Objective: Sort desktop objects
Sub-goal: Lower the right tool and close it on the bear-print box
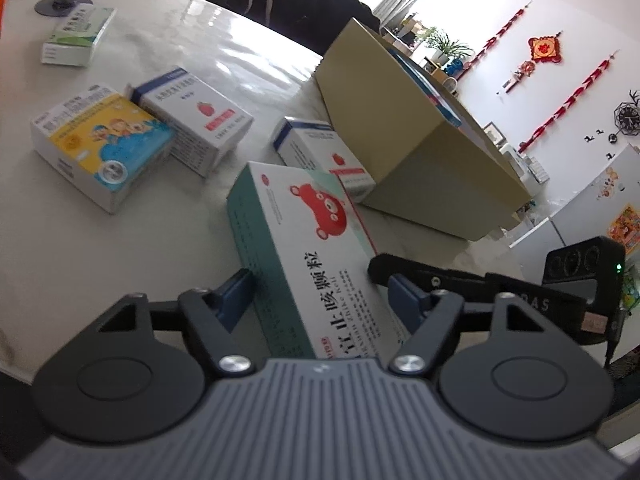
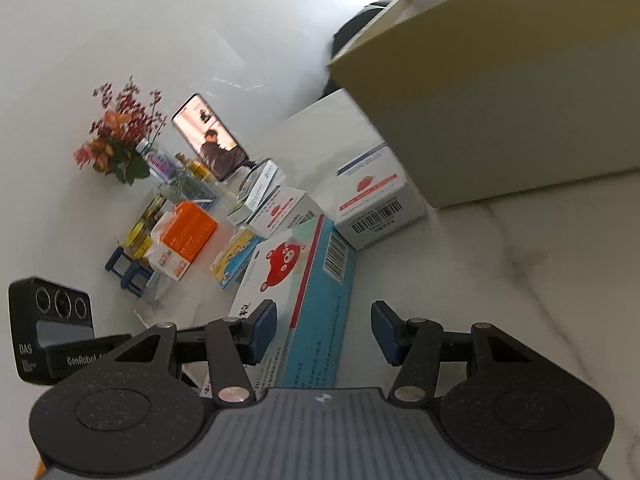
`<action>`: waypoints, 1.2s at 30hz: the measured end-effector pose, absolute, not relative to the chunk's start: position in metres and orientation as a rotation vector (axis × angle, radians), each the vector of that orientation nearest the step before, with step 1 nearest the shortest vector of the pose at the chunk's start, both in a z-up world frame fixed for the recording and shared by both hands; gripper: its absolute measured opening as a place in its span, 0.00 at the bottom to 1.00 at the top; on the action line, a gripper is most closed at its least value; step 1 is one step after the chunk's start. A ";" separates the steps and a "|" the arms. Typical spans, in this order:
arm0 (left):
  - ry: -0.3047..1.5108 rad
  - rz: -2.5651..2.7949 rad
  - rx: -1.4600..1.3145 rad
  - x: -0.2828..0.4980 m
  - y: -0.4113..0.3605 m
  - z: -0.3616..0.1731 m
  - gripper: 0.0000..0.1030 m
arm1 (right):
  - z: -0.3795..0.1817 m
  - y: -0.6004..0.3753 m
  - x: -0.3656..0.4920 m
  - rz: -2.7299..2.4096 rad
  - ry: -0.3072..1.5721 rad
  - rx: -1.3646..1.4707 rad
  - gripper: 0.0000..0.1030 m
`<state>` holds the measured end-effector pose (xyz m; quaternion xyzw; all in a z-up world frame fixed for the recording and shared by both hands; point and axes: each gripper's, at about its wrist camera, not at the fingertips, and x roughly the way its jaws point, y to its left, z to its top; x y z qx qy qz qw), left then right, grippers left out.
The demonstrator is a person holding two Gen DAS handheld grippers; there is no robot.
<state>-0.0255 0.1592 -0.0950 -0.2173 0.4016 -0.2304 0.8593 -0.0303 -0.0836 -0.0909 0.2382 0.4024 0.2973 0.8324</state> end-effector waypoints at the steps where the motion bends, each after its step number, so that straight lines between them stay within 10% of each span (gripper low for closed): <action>1: 0.845 -0.491 -0.449 -0.025 0.156 -0.095 0.72 | -0.091 -0.085 -0.030 0.623 0.851 0.508 0.56; 13: 0.863 -0.583 -0.381 -0.023 0.126 -0.096 0.76 | -0.083 -0.112 -0.042 0.548 0.817 0.492 0.57; 23: 0.879 -0.559 -0.478 -0.022 0.140 -0.102 0.55 | -0.087 -0.114 -0.021 0.600 0.854 0.552 0.57; 36: 0.804 -0.609 -0.535 -0.037 0.153 -0.113 0.52 | -0.080 -0.111 -0.017 0.647 0.869 0.564 0.56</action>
